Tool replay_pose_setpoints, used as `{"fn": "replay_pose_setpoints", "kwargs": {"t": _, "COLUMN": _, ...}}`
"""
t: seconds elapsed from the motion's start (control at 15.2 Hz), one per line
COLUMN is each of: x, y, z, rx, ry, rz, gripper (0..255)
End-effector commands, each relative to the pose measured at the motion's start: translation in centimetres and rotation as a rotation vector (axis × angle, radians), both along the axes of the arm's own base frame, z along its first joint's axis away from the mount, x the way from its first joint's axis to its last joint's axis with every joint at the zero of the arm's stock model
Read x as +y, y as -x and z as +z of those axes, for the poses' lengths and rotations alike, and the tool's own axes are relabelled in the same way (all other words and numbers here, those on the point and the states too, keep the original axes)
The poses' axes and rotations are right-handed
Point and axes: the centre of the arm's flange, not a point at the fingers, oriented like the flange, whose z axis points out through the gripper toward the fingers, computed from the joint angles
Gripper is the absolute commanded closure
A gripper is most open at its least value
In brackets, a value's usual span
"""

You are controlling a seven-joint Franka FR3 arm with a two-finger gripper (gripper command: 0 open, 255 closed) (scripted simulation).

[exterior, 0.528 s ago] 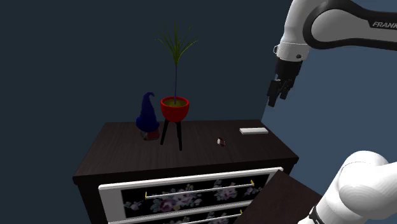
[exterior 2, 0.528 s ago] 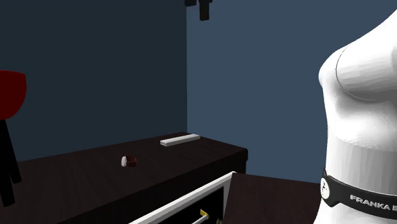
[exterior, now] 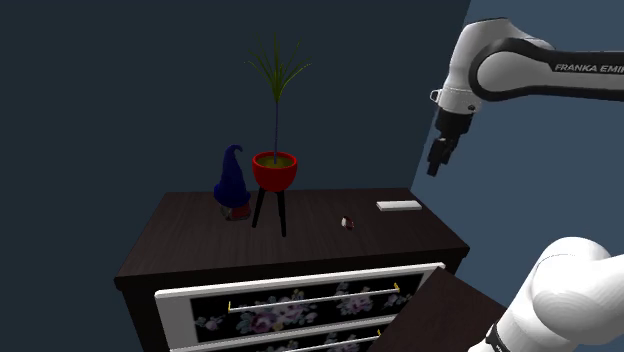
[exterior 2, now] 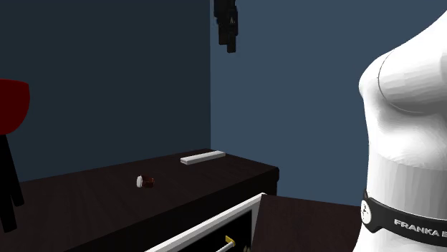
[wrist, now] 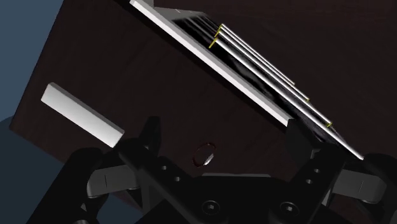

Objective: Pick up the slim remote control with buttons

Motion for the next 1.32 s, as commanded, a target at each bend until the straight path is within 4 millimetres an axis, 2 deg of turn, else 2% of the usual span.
{"fn": "replay_pose_setpoints", "kwargs": {"t": 0.0, "x": -2.0, "y": -0.2, "z": -1.7, "rx": 0.002, "ry": -0.005, "rz": 0.047, "gripper": 0}}
{"fn": "replay_pose_setpoints", "kwargs": {"t": 0.59, "x": -11.7, "y": -3.0, "z": -8.6, "rx": 0.015, "ry": -0.032, "rz": 0.235, "gripper": 0}}
{"fn": "replay_pose_setpoints", "kwargs": {"t": 1.25, "x": -21.4, "y": -7.9, "z": -16.6, "rx": 0.029, "ry": -0.062, "rz": 0.443, "gripper": 0}}
